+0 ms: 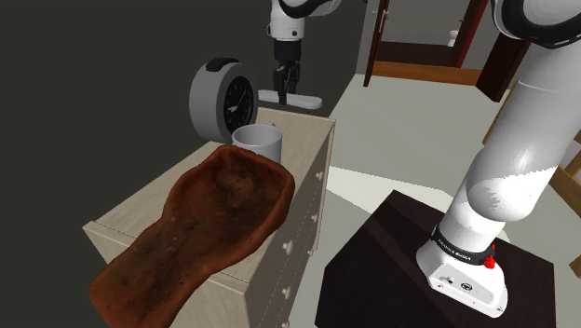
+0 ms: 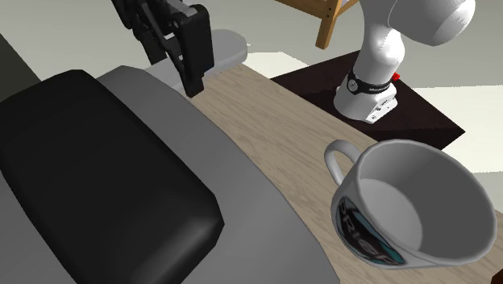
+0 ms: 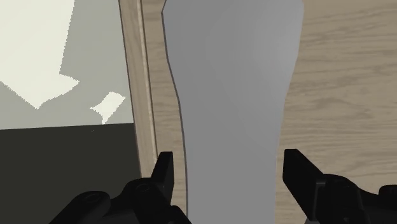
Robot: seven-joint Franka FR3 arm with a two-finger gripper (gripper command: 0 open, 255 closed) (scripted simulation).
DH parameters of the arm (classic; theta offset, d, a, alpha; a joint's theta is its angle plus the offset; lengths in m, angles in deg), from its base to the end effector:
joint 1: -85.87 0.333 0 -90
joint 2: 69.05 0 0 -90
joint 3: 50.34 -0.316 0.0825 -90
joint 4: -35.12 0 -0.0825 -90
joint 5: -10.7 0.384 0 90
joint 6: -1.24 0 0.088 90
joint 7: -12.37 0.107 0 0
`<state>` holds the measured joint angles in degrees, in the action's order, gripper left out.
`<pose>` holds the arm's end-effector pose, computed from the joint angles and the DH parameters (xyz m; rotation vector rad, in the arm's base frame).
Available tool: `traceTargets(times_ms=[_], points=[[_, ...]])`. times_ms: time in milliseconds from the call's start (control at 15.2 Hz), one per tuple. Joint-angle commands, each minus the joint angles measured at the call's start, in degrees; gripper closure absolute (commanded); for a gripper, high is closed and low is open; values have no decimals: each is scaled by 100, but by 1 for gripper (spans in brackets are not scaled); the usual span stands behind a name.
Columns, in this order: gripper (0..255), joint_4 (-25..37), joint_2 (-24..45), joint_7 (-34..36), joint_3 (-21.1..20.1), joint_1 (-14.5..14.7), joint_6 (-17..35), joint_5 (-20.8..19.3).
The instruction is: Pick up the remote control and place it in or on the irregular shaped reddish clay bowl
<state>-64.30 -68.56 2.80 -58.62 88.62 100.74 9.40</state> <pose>0.5549 0.1058 0.5559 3.0690 0.5638 -0.0106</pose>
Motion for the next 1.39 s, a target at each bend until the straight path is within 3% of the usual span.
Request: traceTargets(times_ms=[0, 1320], points=[[255, 149, 9, -5, 1, -1, -141, -1], [255, 2204, 433, 7, -24, 34, -1777, -65]])
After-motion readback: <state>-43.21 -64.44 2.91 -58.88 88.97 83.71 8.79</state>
